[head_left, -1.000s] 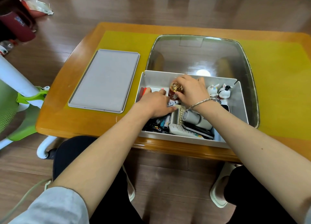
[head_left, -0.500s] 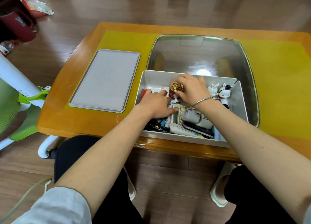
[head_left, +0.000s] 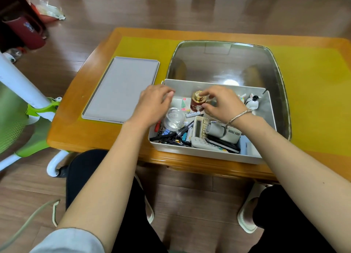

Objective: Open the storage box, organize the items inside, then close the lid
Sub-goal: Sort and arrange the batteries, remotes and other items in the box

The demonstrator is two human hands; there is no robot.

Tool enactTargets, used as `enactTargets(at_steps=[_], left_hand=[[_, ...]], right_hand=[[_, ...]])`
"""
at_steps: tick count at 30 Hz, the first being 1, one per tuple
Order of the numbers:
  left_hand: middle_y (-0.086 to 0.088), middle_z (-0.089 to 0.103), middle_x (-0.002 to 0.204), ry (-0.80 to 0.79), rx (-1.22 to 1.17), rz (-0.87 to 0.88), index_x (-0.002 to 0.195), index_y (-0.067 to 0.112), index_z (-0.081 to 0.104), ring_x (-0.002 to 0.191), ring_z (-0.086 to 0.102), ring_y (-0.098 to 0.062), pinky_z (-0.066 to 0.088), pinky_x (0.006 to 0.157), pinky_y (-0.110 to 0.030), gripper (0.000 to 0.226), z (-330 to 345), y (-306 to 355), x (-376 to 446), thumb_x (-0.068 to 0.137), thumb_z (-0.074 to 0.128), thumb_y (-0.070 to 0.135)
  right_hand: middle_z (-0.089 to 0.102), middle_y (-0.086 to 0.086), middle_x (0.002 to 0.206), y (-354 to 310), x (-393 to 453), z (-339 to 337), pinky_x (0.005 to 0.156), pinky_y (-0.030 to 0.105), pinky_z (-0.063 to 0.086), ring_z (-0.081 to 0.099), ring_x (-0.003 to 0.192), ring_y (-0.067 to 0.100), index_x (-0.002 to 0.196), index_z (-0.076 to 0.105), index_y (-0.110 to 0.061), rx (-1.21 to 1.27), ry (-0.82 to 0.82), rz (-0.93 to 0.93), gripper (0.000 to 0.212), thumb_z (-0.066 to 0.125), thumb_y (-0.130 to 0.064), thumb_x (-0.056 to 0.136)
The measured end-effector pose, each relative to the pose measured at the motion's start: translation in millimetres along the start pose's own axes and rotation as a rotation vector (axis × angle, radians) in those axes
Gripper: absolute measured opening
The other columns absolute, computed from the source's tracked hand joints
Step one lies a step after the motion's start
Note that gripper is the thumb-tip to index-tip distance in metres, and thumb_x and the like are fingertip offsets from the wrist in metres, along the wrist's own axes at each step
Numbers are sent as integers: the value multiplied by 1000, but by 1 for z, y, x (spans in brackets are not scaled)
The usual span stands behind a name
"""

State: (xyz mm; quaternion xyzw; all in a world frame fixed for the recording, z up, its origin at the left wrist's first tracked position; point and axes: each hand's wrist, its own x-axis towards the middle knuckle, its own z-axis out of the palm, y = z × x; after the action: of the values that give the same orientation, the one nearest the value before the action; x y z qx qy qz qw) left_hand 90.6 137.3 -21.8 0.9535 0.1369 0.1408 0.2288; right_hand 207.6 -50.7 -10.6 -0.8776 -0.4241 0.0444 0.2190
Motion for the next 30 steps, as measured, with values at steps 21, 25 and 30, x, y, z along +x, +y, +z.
enactTargets(at_steps=[21,25,30], left_hand=[[-2,56,128,291,-155,-276,124,15,56,121,43,-17,35,100,-30,29,30,-3,-56,101,38,13],[5,62,121,331,-14,-175,122,22,60,118,39,-13,21,88,-25,32,24,12,-64,100,36,27],[1,50,135,77,-225,0,136,21,43,127,37,-12,29,105,-32,51,27,40,-63,89,57,33]], right_hand=[[51,-6,101,-40,3,46,61,15,42,52,80,3,111,43,-22,451,-134,119,52,76,-24,72],[55,-2,108,-32,-16,35,77,21,49,54,93,9,114,43,-18,680,-55,166,54,78,-26,73],[59,13,108,-27,-30,25,83,31,55,61,101,20,137,36,-15,1020,-33,189,55,61,-16,88]])
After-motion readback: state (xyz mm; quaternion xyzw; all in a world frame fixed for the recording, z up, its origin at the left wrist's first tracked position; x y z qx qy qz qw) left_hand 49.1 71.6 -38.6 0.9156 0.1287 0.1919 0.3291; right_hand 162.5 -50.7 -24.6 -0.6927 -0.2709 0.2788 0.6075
